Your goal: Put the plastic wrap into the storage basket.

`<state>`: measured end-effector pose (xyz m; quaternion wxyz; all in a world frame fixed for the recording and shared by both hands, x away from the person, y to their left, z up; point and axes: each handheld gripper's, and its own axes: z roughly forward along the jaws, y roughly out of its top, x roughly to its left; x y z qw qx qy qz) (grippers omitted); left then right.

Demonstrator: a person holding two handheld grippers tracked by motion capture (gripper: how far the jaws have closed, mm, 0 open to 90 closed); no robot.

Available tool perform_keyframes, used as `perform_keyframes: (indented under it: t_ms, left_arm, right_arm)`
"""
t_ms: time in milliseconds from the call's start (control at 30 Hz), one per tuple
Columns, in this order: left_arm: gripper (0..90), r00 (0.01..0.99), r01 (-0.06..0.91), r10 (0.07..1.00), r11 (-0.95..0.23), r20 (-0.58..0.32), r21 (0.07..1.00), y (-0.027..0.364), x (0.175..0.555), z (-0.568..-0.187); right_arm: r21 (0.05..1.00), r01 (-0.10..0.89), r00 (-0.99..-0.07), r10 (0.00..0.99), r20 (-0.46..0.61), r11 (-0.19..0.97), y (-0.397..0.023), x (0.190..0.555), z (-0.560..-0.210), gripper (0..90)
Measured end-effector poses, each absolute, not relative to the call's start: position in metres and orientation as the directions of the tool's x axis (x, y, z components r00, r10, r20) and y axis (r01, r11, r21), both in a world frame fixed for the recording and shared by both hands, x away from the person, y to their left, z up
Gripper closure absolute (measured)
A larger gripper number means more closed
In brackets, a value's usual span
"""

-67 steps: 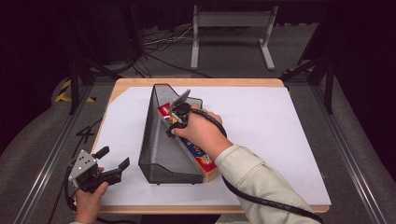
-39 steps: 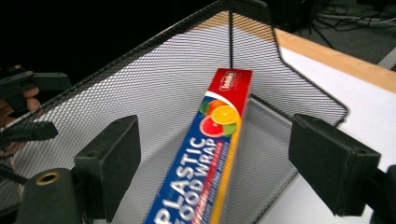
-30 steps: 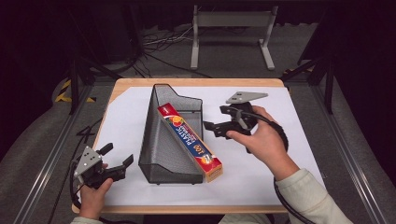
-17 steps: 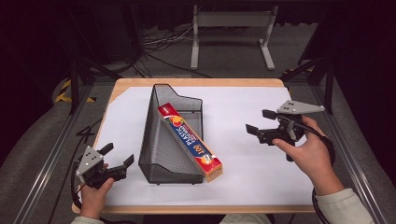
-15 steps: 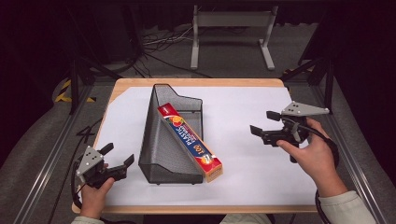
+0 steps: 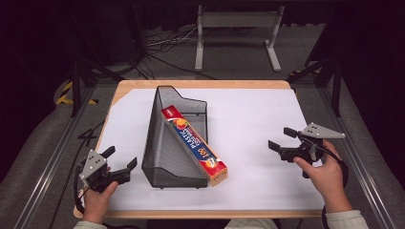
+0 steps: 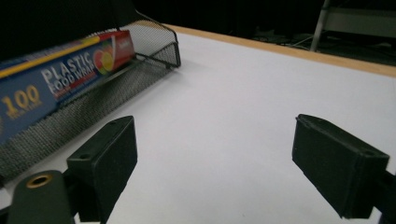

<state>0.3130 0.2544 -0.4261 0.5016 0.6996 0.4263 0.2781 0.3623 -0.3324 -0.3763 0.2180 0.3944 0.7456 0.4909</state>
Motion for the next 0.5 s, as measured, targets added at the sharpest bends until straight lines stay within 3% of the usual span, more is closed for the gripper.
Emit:
perform_keyframes:
  t_ms: [67,500]
  left_arm:
    - [10.6,0.479,0.314,0.877,-0.134,-0.035,0.94,0.254,0.313,-0.426]
    - [10.1,0.45,0.325,0.892,-0.12,-0.041,0.938,0.254,0.317,-0.428]
  right_arm:
    - [0.899,0.366,-0.592,0.805,0.025,0.241,-0.336,0.361,-0.382,14.4]
    - [0.901,0.382,-0.583,0.81,0.062,0.206,-0.345,0.358,-0.418,13.5]
